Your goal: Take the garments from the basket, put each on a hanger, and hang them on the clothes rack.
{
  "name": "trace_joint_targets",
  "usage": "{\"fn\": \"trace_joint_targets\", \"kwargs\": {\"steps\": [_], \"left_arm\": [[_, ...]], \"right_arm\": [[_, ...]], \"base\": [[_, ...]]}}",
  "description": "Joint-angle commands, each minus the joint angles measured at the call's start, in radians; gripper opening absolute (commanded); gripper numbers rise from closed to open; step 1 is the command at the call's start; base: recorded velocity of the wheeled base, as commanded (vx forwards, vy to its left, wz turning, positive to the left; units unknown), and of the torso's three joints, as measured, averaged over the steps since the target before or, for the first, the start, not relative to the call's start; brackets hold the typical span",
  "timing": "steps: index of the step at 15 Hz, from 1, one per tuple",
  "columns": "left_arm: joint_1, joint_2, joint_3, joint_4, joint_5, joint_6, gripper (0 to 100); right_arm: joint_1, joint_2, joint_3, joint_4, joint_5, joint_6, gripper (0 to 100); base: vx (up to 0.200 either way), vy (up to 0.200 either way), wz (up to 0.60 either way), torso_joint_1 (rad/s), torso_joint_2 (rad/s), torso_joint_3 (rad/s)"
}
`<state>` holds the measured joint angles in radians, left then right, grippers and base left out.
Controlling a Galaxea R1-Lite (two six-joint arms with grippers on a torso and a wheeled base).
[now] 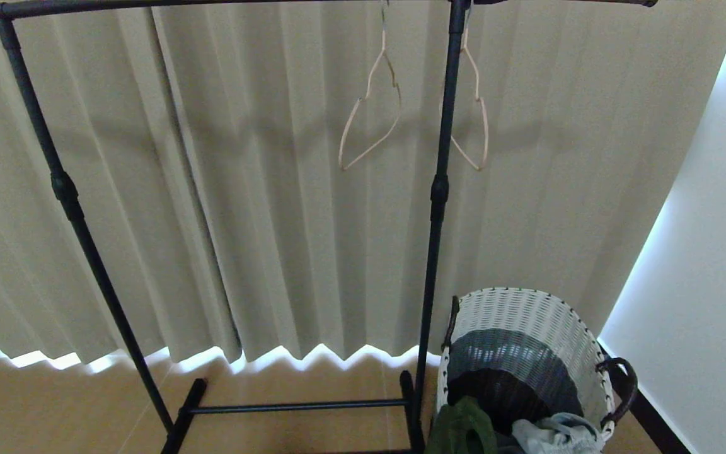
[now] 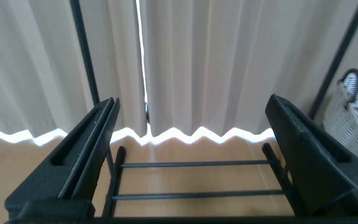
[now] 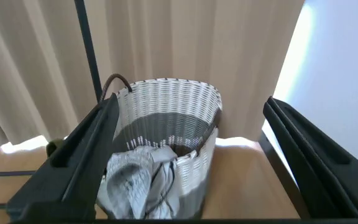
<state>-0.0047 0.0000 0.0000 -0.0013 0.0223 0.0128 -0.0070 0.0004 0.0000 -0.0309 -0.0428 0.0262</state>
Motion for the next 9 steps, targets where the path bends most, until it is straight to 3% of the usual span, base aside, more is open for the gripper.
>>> {"fn": "trace_joint_targets", "kwargs": {"steps": [1,6,9], "left_arm": [[0.000,0.000,0.000,0.000,0.001,0.003,100],[0.000,0.000,0.000,0.000,0.002,0.003,100],[0.000,0.000,0.000,0.000,0.001,0.003,100]], "right_arm": [[-0.001,0.000,0.000,0.000,0.000,0.000,100],[0.002,0.000,-0.034,0.019,0.001,0.008,100],[0.039,0.090,-0.057,0.095,0.000,-0.084,100]], "base": [[0.200,0.000,0.00,0.007,0.00,0.007],[0.000,0.000,0.00,0.000,0.00,0.000],[0.000,0.000,0.00,0.000,0.00,0.000]]}}
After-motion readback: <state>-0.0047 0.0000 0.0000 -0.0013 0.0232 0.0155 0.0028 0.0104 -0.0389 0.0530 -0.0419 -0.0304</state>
